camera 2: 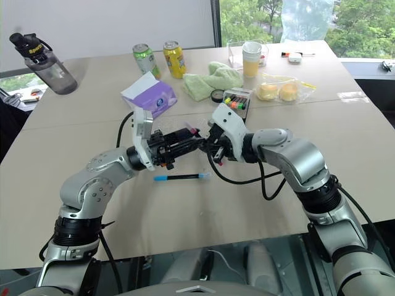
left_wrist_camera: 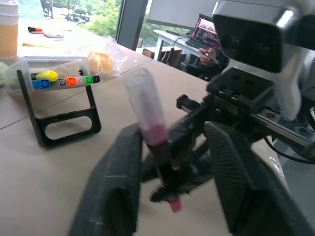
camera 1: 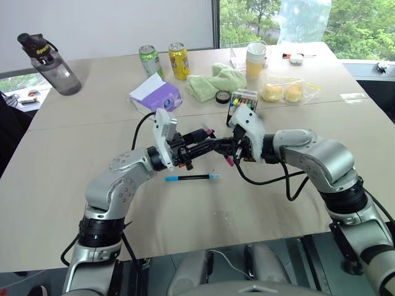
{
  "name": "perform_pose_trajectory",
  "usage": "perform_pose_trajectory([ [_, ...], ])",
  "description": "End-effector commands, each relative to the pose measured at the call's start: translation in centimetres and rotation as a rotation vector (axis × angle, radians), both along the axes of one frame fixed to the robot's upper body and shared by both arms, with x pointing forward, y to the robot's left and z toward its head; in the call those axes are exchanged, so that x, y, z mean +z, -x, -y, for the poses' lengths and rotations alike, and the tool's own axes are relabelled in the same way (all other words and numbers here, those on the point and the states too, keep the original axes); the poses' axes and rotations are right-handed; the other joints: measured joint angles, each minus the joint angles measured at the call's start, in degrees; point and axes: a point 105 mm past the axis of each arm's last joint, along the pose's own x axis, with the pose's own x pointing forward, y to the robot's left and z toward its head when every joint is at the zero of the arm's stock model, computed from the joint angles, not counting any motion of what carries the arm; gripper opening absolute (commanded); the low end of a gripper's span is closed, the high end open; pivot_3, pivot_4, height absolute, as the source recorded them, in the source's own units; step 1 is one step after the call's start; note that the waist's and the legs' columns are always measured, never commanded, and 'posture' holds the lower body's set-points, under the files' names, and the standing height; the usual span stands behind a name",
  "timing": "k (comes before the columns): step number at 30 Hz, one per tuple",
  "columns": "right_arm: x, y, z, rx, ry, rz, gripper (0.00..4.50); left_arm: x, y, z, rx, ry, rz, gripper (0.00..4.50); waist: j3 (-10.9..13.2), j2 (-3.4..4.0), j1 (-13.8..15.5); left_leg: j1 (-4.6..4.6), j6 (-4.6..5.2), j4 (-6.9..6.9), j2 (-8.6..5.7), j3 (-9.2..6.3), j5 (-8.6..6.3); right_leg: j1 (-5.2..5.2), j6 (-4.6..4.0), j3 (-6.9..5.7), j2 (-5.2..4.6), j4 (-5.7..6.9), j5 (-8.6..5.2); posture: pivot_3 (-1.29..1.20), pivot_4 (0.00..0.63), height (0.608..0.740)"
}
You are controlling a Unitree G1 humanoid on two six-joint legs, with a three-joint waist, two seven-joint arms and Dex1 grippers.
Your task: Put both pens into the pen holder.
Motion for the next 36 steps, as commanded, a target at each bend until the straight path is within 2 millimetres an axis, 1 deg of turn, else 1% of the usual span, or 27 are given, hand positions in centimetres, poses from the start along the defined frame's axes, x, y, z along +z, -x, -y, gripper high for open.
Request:
perform_pose_trajectory([
  [1, 0.8, -1.9, 2.0, -0.104, 0.021, 0.151, 0.06, 1.9, -0.1, -1.3, 0.054, 0.014, 0.088, 3.15, 0.0, -0.01, 0.1, 0.0, 0.0, 0.01, 0.0, 0.0, 0.0, 0.0, 0.0, -0.01, 0.0, 0.0, 0.0, 0.0, 0.15, 0.74],
  [2, 0.9, -2.2, 2.5, -0.116, 0.024, 0.183, 0.06, 2.0, 0.1, -1.6, 0.052, 0.015, 0.084, 3.72, 0.0, -0.02, 0.1, 0.0, 0.0, 0.0, 0.0, 0.0, 0.0, 0.0, 0.0, -0.01, 0.0, 0.0, 0.0, 0.0, 0.15, 0.74],
  [4, 1.7, -2.7, 3.4, -0.141, 0.005, 0.258, 0.06, 1.9, 0.4, -2.5, 0.066, 0.007, 0.074, 4.48, 0.0, -0.02, -0.1, 0.0, 0.0, -0.01, 0.0, 0.0, 0.0, 0.0, 0.0, -0.03, 0.0, -0.01, 0.0, 0.0, 0.15, 0.74],
  [7, 3.0, -2.9, 4.3, -0.131, -0.025, 0.378, 0.06, 1.6, 0.5, -3.5, 0.097, -0.019, 0.061, 4.48, 0.0, -0.02, -0.2, -0.01, 0.0, -0.07, 0.0, 0.09, 0.0, -0.09, 0.0, 0.01, 0.01, 0.0, 0.0, 0.0, 0.15, 0.74],
  [11, 6.4, -2.5, 4.2, -0.057, -0.108, 0.647, 0.06, 0.9, 0.4, -4.5, 0.143, -0.06, 0.048, 4.48, 0.0, -0.03, -0.2, -0.01, 0.0, -0.07, 0.01, 0.08, 0.0, -0.09, 0.0, 0.0, 0.02, 0.0, 0.0, 0.0, 0.15, 0.74],
  [14, 7.9, -2.6, 3.6, 0.015, -0.08, 0.85, 0.06, 0.8, 0.5, -4.6, 0.144, -0.063, 0.048, 4.48, 0.0, -0.04, -0.2, 0.01, 0.0, -0.05, 0.01, 0.09, 0.0, -0.07, 0.0, -0.02, 0.03, 0.0, 0.0, 0.0, 0.15, 0.74],
  [15, 8.4, -2.6, 3.1, 0.054, -0.071, 0.923, 0.06, 0.8, 0.5, -4.6, 0.144, -0.064, 0.05, 4.48, 0.0, -0.04, -0.3, 0.01, 0.0, -0.05, 0.01, 0.09, 0.0, -0.07, 0.0, -0.02, 0.03, 0.01, 0.0, 0.0, 0.15, 0.74],
  [18, 9.0, -2.9, 2.2, 0.119, -0.075, 1.053, 0.06, 0.9, 0.5, -4.6, 0.15, -0.068, 0.057, 4.48, 0.0, -0.06, -0.8, 0.01, -0.01, -0.05, 0.01, 0.1, 0.0, -0.08, 0.0, -0.02, 0.03, 0.01, 0.0, 0.0, 0.15, 0.74],
  [21, 8.8, -4.2, 2.1, 0.121, -0.099, 1.089, 0.06, 1.1, 0.6, -4.8, 0.164, -0.071, 0.068, 4.48, 0.1, -0.08, -1.2, 0.03, -0.01, -0.05, 0.01, 0.1, 0.0, -0.07, 0.0, -0.02, 0.03, 0.01, 0.0, 0.0, 0.15, 0.74],
  [23, 8.0, -4.2, 1.9, 0.194, -0.049, 1.149, 0.06, 1.2, 0.7, -5.0, 0.176, -0.075, 0.074, 4.48, 0.1, -0.1, -1.3, 0.02, -0.01, -0.05, 0.01, 0.1, 0.01, -0.06, 0.0, -0.02, 0.03, 0.01, 0.0, 0.0, 0.15, 0.74],
  [26, 7.0, -5.3, 2.2, 0.184, -0.084, 1.116, 0.06, 1.2, 1.1, -5.6, 0.204, -0.09, 0.076, 4.48, 0.1, -0.11, -1.5, 0.02, -0.01, -0.06, 0.02, 0.1, 0.01, -0.07, 0.0, -0.01, 0.04, 0.0, 0.0, 0.0, 0.15, 0.74],
  [29, 6.0, -6.1, 2.6, 0.185, -0.076, 1.114, 0.06, 1.1, 1.3, -5.8, 0.214, -0.099, 0.075, 4.48, 0.1, -0.11, -1.5, 0.05, -0.02, -0.08, 0.03, 0.12, 0.01, -0.08, 0.0, 0.02, 0.05, 0.01, 0.0, 0.0, 0.15, 0.74],
  [32, 5.6, -6.5, 2.6, 0.204, -0.062, 1.136, 0.06, 1.2, 1.4, -6.0, 0.226, -0.102, 0.076, 4.48, 0.1, -0.1, -1.5, 0.04, -0.02, -0.08, 0.03, 0.12, 0.01, -0.07, 0.0, 0.02, 0.06, 0.0, 0.0, 0.0, 0.15, 0.74],
  [36, 5.7, -6.9, 2.3, 0.206, -0.076, 1.139, 0.06, 1.3, 1.5, -6.1, 0.231, -0.104, 0.077, 4.48, 0.1, -0.1, -1.6, 0.05, -0.02, -0.08, 0.04, 0.12, 0.01, -0.08, 0.0, 0.03, 0.07, 0.01, 0.0, 0.0, 0.15, 0.74],
])
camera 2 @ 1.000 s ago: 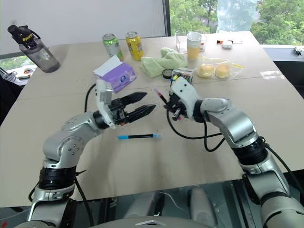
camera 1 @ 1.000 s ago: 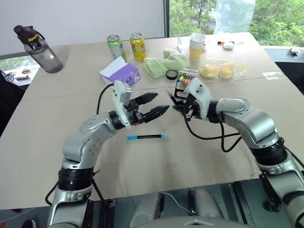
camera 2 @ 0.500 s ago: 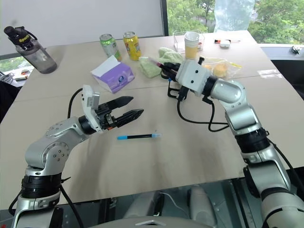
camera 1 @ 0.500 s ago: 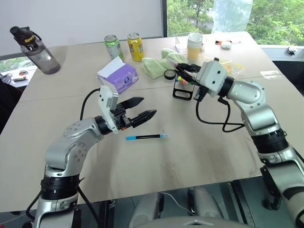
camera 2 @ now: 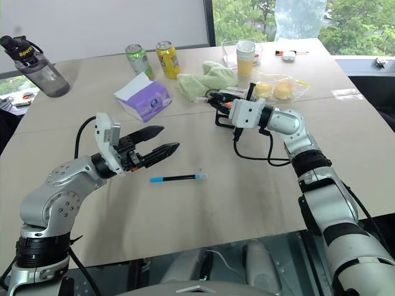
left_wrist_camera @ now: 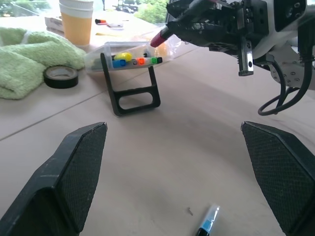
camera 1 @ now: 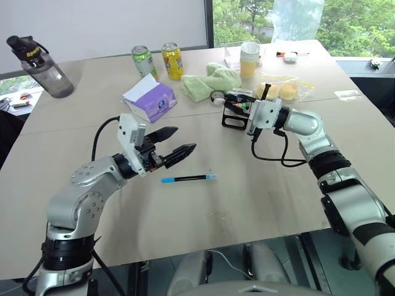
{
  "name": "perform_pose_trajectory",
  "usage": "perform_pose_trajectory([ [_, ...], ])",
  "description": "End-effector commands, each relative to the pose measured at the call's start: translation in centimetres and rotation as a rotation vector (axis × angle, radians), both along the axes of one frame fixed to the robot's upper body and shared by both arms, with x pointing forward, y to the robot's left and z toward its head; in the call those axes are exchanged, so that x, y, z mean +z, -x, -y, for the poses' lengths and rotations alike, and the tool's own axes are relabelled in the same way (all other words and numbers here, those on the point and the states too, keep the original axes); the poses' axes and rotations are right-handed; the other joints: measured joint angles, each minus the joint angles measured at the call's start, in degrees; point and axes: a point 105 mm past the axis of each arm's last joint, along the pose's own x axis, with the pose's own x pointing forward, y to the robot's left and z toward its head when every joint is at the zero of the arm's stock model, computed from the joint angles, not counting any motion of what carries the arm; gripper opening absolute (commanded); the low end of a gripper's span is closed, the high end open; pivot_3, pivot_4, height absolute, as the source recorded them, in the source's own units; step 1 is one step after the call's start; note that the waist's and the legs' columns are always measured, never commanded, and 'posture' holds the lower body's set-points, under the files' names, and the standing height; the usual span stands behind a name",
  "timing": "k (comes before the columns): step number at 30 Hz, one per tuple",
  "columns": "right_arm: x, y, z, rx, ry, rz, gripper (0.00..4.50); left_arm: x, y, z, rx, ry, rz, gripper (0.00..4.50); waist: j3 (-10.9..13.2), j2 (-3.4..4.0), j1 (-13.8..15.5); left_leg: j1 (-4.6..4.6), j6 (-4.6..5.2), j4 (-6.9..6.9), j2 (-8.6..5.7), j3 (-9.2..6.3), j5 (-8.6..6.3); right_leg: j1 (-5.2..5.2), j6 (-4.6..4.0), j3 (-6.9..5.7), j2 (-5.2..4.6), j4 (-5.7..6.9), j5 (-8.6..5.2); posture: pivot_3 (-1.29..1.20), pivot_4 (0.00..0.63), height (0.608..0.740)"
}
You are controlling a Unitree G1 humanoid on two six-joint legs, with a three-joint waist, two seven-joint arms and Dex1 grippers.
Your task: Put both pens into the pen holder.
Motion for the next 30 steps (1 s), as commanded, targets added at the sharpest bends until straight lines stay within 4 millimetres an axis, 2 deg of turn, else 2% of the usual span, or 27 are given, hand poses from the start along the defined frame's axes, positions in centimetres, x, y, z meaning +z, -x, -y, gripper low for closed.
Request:
perform_pose_trajectory([
  [1, 1.7, 0.0, -0.3, 0.016, -0.05, 0.057, 0.06, 1.3, 0.5, 0.0, -0.004, -0.008, 0.054, 4.48, 0.0, 0.0, 0.0, 0.01, 0.0, 0.0, 0.0, 0.0, 0.0, 0.0, 0.0, 0.0, 0.0, 0.01, 0.0, 0.0, 0.15, 0.74],
  [6, 2.0, -1.0, -0.5, -0.024, -0.098, 0.028, 0.06, 1.3, 0.4, -0.2, -0.002, -0.01, 0.051, 4.48, 0.0, 0.0, 0.1, 0.0, 0.0, 0.01, 0.0, 0.0, 0.0, 0.01, 0.0, 0.0, 0.01, 0.01, 0.0, 0.0, 0.15, 0.74],
  [12, 1.6, -2.9, 0.5, -0.14, -0.124, -0.043, 0.06, 1.4, 0.3, -0.2, 0.002, -0.005, 0.054, 4.48, 0.0, 0.0, 0.0, 0.0, 0.0, 0.0, 0.0, 0.0, 0.0, 0.01, 0.0, 0.0, 0.01, 0.01, 0.0, 0.0, 0.15, 0.74],
  [20, 0.0, -3.4, 0.5, -0.166, -0.078, -0.111, 0.06, 1.5, 0.3, -0.6, 0.013, -0.014, 0.061, 4.48, 0.0, 0.01, -0.4, 0.01, -0.01, 0.0, 0.0, 0.01, 0.0, 0.0, 0.0, 0.02, 0.02, 0.03, 0.0, 0.0, 0.15, 0.74],
  [26, 0.0, -4.3, 1.2, -0.239, -0.078, -0.12, 0.06, 1.5, 0.2, -0.6, 0.02, -0.014, 0.063, 4.48, 0.0, 0.01, -1.1, 0.01, -0.01, 0.01, -0.01, 0.01, 0.0, 0.01, 0.0, 0.02, 0.01, 0.04, 0.0, 0.0, 0.15, 0.74],
  [27, -0.1, -4.5, 1.3, -0.257, -0.074, -0.124, 1.1, 1.6, 0.2, -0.6, 0.022, -0.011, 0.065, 4.5, 0.0, 0.01, -1.2, 0.01, 0.0, 0.01, -0.01, 0.01, 0.0, 0.01, 0.0, 0.02, 0.01, 0.04, 0.0, 0.0, 0.15, 0.74],
  [28, -0.2, -4.7, 1.5, -0.268, -0.071, -0.126, 1.37, 1.6, 0.2, -0.6, 0.023, -0.009, 0.066, 4.5, 0.0, 0.01, -1.2, 0.01, 0.0, 0.01, -0.01, 0.01, 0.0, 0.01, 0.0, 0.02, 0.01, 0.04, 0.0, 0.0, 0.15, 0.74],
  [30, -0.3, -4.8, 1.6, -0.281, -0.07, -0.127, 2.34, 1.6, 0.2, -0.6, 0.025, -0.007, 0.066, 4.5, 0.0, 0.01, -1.4, 0.01, -0.01, 0.0, 0.0, 0.01, 0.0, 0.0, 0.0, 0.03, 0.01, 0.04, 0.0, 0.0, 0.15, 0.74],
])
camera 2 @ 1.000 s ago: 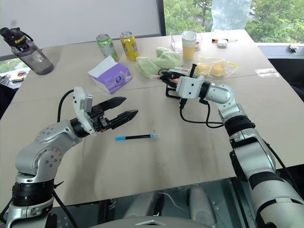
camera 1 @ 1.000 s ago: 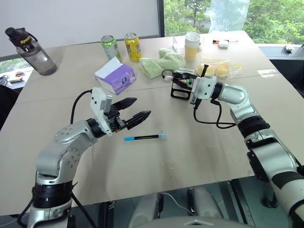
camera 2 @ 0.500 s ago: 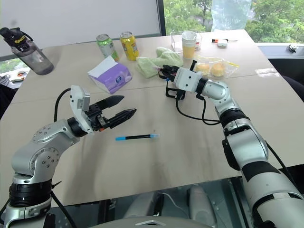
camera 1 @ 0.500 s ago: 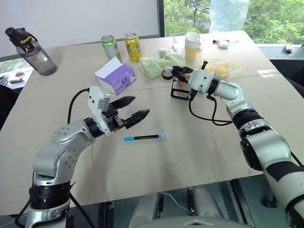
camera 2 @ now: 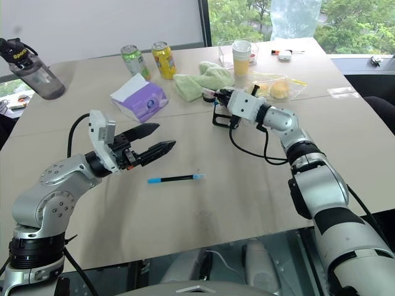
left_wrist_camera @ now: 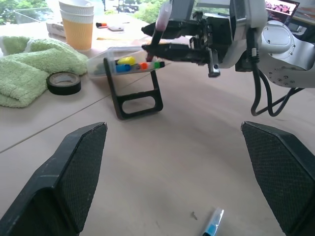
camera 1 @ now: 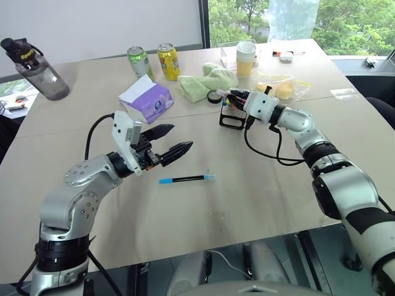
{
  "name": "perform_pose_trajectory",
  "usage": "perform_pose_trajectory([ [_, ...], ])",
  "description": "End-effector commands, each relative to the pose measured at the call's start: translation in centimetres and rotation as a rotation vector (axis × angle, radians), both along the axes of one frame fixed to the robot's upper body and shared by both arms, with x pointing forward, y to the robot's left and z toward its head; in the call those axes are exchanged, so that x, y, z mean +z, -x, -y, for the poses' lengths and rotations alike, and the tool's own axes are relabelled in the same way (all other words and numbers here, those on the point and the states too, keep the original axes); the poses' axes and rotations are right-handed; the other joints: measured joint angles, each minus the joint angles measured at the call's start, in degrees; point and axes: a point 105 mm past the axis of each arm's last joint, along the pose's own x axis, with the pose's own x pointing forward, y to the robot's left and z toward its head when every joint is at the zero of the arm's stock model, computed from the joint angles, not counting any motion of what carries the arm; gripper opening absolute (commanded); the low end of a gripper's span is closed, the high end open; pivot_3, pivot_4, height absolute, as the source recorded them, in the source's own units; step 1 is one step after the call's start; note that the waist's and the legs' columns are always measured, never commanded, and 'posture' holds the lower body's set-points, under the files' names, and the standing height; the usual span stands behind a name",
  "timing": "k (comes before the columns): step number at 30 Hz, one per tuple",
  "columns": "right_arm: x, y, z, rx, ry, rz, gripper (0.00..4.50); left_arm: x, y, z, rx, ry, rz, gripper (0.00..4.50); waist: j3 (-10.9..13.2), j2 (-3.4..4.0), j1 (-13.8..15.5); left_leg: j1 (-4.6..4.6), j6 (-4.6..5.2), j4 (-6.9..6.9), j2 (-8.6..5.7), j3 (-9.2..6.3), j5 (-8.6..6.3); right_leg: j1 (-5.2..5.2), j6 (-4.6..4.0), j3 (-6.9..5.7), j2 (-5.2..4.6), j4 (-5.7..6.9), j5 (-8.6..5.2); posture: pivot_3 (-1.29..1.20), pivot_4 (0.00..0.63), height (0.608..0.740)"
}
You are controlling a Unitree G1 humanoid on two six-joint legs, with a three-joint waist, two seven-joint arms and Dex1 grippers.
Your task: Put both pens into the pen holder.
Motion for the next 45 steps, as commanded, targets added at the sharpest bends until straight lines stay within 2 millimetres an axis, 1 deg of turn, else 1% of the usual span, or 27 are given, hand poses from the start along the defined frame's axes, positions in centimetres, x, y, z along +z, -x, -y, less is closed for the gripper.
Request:
perform_pose_trajectory([
  [1, 1.9, -0.5, 0.3, -0.03, -0.03, 0.048, 2.85, 1.1, 0.2, -0.3, 0.014, 0.003, 0.055, 4.5, 0.0, 0.0, -0.1, 0.01, 0.0, 0.0, 0.0, 0.01, 0.0, 0.0, 0.0, 0.01, 0.0, 0.0, 0.0, 0.0, 0.15, 0.74],
  [3, 1.8, -0.5, 0.3, -0.036, -0.034, 0.045, 3.83, 1.0, 0.3, -0.4, 0.014, -0.003, 0.052, 4.5, 0.0, 0.0, -0.1, 0.01, 0.0, 0.0, 0.0, 0.02, 0.0, -0.01, 0.0, 0.02, 0.0, 0.01, 0.0, 0.0, 0.15, 0.74],
  [4, 1.8, -0.6, 0.4, -0.038, -0.035, 0.043, 4.41, 1.0, 0.3, -0.4, 0.015, -0.003, 0.052, 4.5, 0.0, 0.0, -0.1, 0.01, 0.0, 0.0, 0.0, 0.02, 0.0, -0.01, 0.0, 0.03, 0.0, 0.02, 0.0, 0.0, 0.15, 0.74],
  [5, 1.8, -0.5, 0.3, -0.038, -0.037, 0.043, 4.47, 1.0, 0.3, -0.5, 0.016, -0.003, 0.052, 4.5, 0.0, 0.0, -0.1, 0.01, 0.0, 0.0, 0.0, 0.03, 0.0, -0.01, 0.0, 0.04, 0.0, 0.02, 0.0, 0.0, 0.15, 0.74],
  [10, 2.2, -0.4, 0.2, -0.021, -0.06, 0.05, 4.47, 1.0, 0.2, -0.2, 0.003, -0.002, 0.052, 4.5, 0.0, 0.0, -0.1, 0.01, 0.0, 0.0, 0.0, 0.02, 0.0, 0.0, 0.0, 0.03, 0.0, 0.02, 0.0, 0.0, 0.15, 0.74],
  [16, 2.9, 0.3, 0.8, 0.037, -0.121, 0.029, 4.47, 1.2, 0.1, -0.3, 0.001, -0.011, 0.054, 4.5, 0.0, 0.0, -0.1, 0.0, 0.0, 0.01, 0.0, 0.02, 0.0, 0.0, 0.0, 0.02, 0.0, 0.01, 0.0, 0.0, 0.15, 0.74],
  [19, 3.1, 0.5, 1.5, 0.074, -0.18, -0.046, 4.47, 1.0, 0.1, -0.7, 0.008, -0.022, 0.05, 4.5, 0.0, 0.0, -0.1, 0.0, 0.0, 0.01, 0.01, 0.0, 0.0, 0.0, 0.0, 0.02, 0.0, 0.02, 0.0, 0.0, 0.15, 0.74],
  [21, 3.6, 1.0, 2.1, 0.126, -0.24, -0.152, 4.47, 0.6, 0.3, -1.2, 0.011, -0.046, 0.038, 4.5, 0.0, 0.0, -0.1, 0.0, 0.0, 0.03, 0.01, -0.02, 0.0, 0.02, 0.0, 0.02, -0.02, 0.02, 0.0, 0.0, 0.15, 0.74],
  [22, 3.8, 1.7, 2.1, 0.172, -0.24, -0.228, 4.47, 0.3, 0.3, -1.7, 0.017, -0.057, 0.031, 4.5, 0.0, 0.01, -0.1, 0.0, 0.0, 0.03, 0.01, -0.04, 0.0, 0.04, 0.0, 0.03, -0.02, 0.01, 0.0, 0.0, 0.15, 0.74],
  [23, 3.6, 2.8, 1.8, 0.222, -0.207, -0.312, 4.47, 0.1, 0.4, -2.3, 0.027, -0.068, 0.022, 4.5, 0.0, 0.03, 0.0, -0.01, 0.01, 0.03, 0.01, -0.05, 0.0, 0.04, 0.0, 0.06, -0.03, 0.01, 0.0, 0.0, 0.15, 0.74],
  [25, 2.6, 5.7, 0.9, 0.301, -0.1, -0.465, 4.47, -0.5, 0.6, -3.6, 0.045, -0.096, -0.004, 4.5, 0.1, 0.1, 0.3, -0.08, 0.01, 0.02, 0.02, -0.12, 0.0, 0.0, 0.0, 0.11, -0.05, 0.0, 0.0, 0.0, 0.15, 0.74],
  [26, 1.8, 7.2, 0.4, 0.32, -0.036, -0.533, 4.47, -1.0, 0.8, -4.2, 0.049, -0.114, -0.024, 4.5, 0.1, 0.13, 0.3, -0.12, 0.01, -0.01, 0.01, -0.15, -0.01, -0.07, 0.0, 0.09, -0.06, -0.01, 0.0, 0.0, 0.15, 0.74],
  [27, 0.6, 8.5, -0.1, 0.313, 0.046, -0.604, 4.47, -1.6, 1.2, -5.0, 0.054, -0.148, -0.048, 4.5, 0.1, 0.14, 0.3, -0.14, 0.01, -0.02, 0.01, -0.14, -0.01, -0.09, 0.0, 0.1, -0.06, -0.01, 0.0, 0.0, 0.15, 0.74],
  [29, -1.4, 10.2, -1.1, 0.272, 0.186, -0.698, 4.47, -2.5, 2.0, -6.4, 0.059, -0.213, -0.089, 4.5, 0.1, 0.15, 0.0, -0.11, 0.01, -0.09, 0.02, -0.09, -0.01, -0.15, -0.01, 0.2, -0.05, 0.0, -0.01, 0.0, 0.15, 0.74],
  [31, -2.0, 11.4, -2.6, 0.276, 0.255, -0.768, 4.47, -2.7, 2.5, -7.4, 0.056, -0.249, -0.112, 4.5, 0.1, 0.15, 0.0, -0.03, 0.01, -0.12, 0.02, -0.08, -0.01, -0.14, -0.01, 0.32, -0.02, 0.05, -0.01, 0.0, 0.15, 0.74],
  [32, -2.1, 11.7, -3.3, 0.279, 0.272, -0.793, 4.47, -2.6, 2.6, -7.7, 0.055, -0.253, -0.116, 4.5, 0.1, 0.15, 0.2, -0.03, 0.0, -0.1, 0.02, -0.09, -0.01, -0.14, -0.02, 0.3, -0.02, 0.07, -0.01, 0.0, 0.15, 0.74],
  [34, -1.9, 12.5, -5.5, 0.31, 0.298, -0.821, 4.47, -2.3, 2.7, -8.2, 0.058, -0.26, -0.113, 4.5, 0.1, 0.16, 0.6, -0.05, 0.0, -0.05, 0.0, -0.09, -0.01, -0.13, -0.02, 0.29, -0.05, 0.1, -0.01, 0.0, 0.15, 0.74],
  [36, -2.2, 13.0, -7.2, 0.32, 0.324, -0.843, 4.47, -2.4, 2.9, -8.5, 0.059, -0.267, -0.116, 4.5, 0.1, 0.16, 0.9, -0.05, 0.0, -0.02, -0.01, -0.09, -0.01, -0.14, -0.01, 0.29, -0.05, 0.12, -0.01, 0.0, 0.15, 0.74],
  [37, -2.7, 13.2, -7.8, 0.32, 0.351, -0.838, 4.47, -2.5, 3.0, -8.6, 0.061, -0.272, -0.122, 4.5, 0.1, 0.14, 1.1, -0.06, 0.0, -0.03, -0.01, -0.11, -0.02, -0.14, -0.01, 0.27, -0.05, 0.11, -0.01, 0.0, 0.15, 0.74],
  [39, -5.0, 13.0, -9.3, 0.29, 0.416, -0.804, 4.47, -2.8, 3.6, -8.8, 0.063, -0.277, -0.134, 4.5, 0.0, 0.05, 1.4, -0.06, 0.0, -0.07, -0.01, -0.12, -0.02, -0.14, -0.01, 0.23, -0.05, 0.03, -0.01, 0.0, 0.15, 0.74],
  [40, -5.7, 12.9, -9.7, 0.282, 0.436, -0.785, 4.47, -2.8, 3.9, -8.8, 0.062, -0.276, -0.138, 4.5, 0.0, 0.04, 1.5, -0.06, 0.0, -0.12, -0.01, -0.13, -0.03, -0.14, -0.01, 0.21, -0.06, -0.03, -0.01, 0.0, 0.15, 0.74],
  [42, -6.9, 12.4, -9.8, 0.256, 0.465, -0.744, 4.47, -3.1, 4.8, -8.6, 0.057, -0.28, -0.154, 4.5, 0.0, 0.01, 1.8, -0.11, 0.01, -0.12, -0.03, -0.15, -0.03, -0.16, -0.01, 0.16, -0.08, -0.1, -0.01, 0.0, 0.15, 0.74],
  [45, -7.5, 12.1, -9.7, 0.251, 0.459, -0.729, 4.47, -3.7, 5.8, -8.7, 0.068, -0.287, -0.179, 4.5, 0.0, 0.02, 1.9, -0.21, 0.01, -0.08, -0.07, -0.24, -0.03, -0.17, -0.01, 0.05, -0.1, -0.2, 0.0, 0.0, 0.15, 0.74],
])
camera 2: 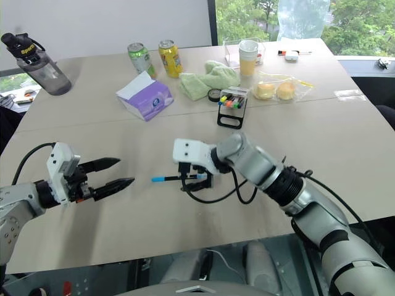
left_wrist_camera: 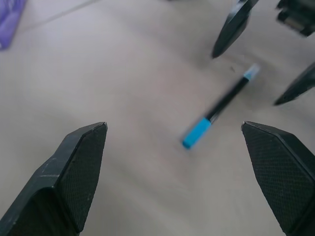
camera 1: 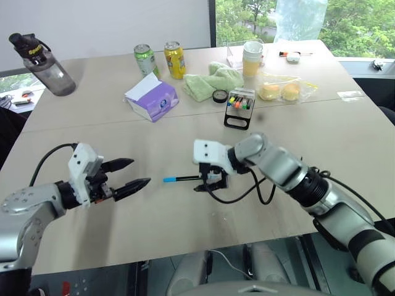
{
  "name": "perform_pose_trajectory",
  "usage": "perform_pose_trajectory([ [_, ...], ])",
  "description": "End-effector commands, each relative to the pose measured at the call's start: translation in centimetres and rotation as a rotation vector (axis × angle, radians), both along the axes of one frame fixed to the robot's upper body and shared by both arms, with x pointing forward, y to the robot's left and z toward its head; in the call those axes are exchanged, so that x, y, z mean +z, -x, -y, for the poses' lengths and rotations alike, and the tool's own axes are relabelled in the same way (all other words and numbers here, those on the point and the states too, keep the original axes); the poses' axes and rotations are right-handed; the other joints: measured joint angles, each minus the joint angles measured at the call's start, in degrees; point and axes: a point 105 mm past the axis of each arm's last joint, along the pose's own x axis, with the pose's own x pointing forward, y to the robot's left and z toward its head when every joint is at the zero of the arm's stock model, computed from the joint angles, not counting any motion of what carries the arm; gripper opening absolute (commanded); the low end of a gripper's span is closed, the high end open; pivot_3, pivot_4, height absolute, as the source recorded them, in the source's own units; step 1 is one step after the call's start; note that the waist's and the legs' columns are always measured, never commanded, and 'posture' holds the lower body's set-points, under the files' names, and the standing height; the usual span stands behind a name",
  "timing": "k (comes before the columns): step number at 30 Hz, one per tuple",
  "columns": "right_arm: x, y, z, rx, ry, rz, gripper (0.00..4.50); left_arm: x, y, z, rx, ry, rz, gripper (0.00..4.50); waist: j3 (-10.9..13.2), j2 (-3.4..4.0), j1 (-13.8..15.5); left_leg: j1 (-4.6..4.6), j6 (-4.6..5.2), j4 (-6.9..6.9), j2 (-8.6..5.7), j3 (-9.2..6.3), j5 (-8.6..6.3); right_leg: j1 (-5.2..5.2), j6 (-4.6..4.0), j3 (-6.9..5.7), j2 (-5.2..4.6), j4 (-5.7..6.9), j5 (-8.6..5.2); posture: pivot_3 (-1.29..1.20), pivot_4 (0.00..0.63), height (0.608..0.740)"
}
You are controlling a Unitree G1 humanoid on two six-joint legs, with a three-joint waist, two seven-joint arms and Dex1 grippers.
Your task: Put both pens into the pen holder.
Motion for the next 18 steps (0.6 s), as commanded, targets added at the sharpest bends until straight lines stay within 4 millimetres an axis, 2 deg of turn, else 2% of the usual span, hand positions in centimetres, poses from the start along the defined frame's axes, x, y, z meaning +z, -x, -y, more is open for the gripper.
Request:
perform_pose_trajectory([
  [1, 1.3, -0.6, -0.1, 0.018, -0.042, 0.093, 4.47, 0.9, 0.9, 0.3, -0.009, -0.008, 0.038, 4.5, 0.0, 0.0, -0.1, 0.01, 0.0, 0.0, 0.0, 0.0, 0.0, 0.01, 0.0, -0.02, 0.0, 0.0, 0.0, 0.0, 0.15, 0.74],
  [5, 1.8, -0.7, 0.2, 0.013, -0.069, 0.069, 4.47, 0.5, 1.2, 0.3, -0.007, -0.016, 0.024, 4.5, 0.0, 0.0, -0.2, 0.08, -0.02, -0.03, 0.04, -0.02, 0.01, 0.02, -0.01, -0.04, 0.04, 0.06, 0.0, 0.0, 0.15, 0.74],
  [9, 0.9, -0.6, 0.8, 0.01, -0.034, 0.062, 4.47, 0.5, 1.0, 0.4, -0.01, -0.015, 0.024, 4.5, 0.0, 0.0, -0.3, 0.1, -0.01, -0.03, 0.04, 0.01, 0.0, 0.03, 0.0, -0.06, 0.04, 0.07, 0.0, 0.0, 0.15, 0.74],
  [12, -0.1, -0.8, 1.4, -0.016, -0.001, 0.065, 3.79, 0.5, 1.0, 0.5, -0.021, -0.015, 0.019, 4.5, 0.0, 0.0, -0.3, 0.09, -0.01, -0.03, 0.03, 0.03, 0.0, 0.03, 0.0, -0.06, 0.04, 0.06, 0.0, 0.0, 0.15, 0.74],
  [18, -0.7, -1.2, 2.6, -0.045, 0.029, 0.067, 1.05, 1.6, 0.1, 0.9, -0.037, 0.022, 0.053, 4.5, 0.0, -0.01, -0.2, 0.15, -0.02, -0.02, 0.03, 0.02, 0.01, 0.07, 0.0, -0.07, 0.04, 0.12, 0.0, 0.0, 0.15, 0.74],
])
